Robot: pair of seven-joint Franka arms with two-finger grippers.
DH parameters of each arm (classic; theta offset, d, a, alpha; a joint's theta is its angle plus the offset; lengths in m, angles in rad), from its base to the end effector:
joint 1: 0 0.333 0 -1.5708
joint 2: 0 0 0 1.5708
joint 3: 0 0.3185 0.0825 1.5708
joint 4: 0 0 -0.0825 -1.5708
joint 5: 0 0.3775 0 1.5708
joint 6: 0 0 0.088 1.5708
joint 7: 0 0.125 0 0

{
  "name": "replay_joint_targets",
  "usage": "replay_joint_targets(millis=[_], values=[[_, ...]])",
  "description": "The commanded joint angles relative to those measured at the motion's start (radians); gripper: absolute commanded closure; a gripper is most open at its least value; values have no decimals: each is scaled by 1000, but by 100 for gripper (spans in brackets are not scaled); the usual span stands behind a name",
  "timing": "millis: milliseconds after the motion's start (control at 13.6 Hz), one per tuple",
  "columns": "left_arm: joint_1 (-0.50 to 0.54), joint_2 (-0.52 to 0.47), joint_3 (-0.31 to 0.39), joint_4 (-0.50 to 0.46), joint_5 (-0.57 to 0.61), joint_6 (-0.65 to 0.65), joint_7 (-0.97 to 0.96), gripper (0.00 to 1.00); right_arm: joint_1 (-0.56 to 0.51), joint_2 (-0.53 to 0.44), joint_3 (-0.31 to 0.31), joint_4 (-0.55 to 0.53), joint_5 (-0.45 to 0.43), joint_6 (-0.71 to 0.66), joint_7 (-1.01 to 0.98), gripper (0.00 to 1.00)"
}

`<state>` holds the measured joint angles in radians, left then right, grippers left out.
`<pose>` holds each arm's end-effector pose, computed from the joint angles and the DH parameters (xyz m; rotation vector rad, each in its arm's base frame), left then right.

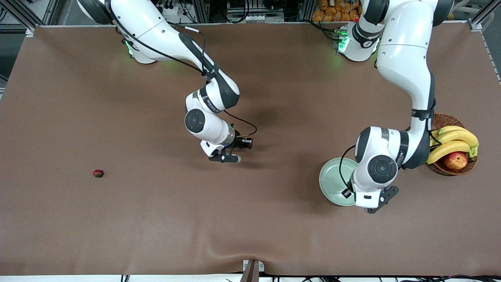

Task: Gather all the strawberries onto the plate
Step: 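Carry the strawberry over the plate while the right gripper brings another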

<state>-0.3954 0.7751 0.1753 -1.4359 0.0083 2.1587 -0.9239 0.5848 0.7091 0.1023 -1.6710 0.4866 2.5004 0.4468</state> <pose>0.6940 -0.1769 0.2204 -2.8505 -0.9642 -0.0535 0.5397 0.4353 0.1937 -2.7502 0.2278 0.1505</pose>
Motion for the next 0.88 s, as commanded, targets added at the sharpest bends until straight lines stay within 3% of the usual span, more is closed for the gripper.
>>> replay_joint_targets(millis=[0, 147, 221, 295, 589, 810], values=[[0, -11, -8, -92, -27, 108, -9, 100, -5, 15, -7, 10, 20, 43, 10, 14], [0, -11, -14, -107, -28, 121, -10, 100, -5, 13, -7, 11, 21, 51, 19, 7], [0, -13, -14, -107, -28, 121, -10, 56, -19, 7, -7, 13, 21, 44, 27, 6], [-2, -14, -14, -107, -25, 121, -7, 1, -40, -2, -7, 26, 20, 38, 24, 4], [-45, -52, -14, -98, -25, 112, -32, 0, -179, -55, -10, 24, -28, -145, 1, 0], [-136, -77, -14, -75, -24, 110, -93, 0, -293, -94, -13, 22, -133, -306, -84, 0]])
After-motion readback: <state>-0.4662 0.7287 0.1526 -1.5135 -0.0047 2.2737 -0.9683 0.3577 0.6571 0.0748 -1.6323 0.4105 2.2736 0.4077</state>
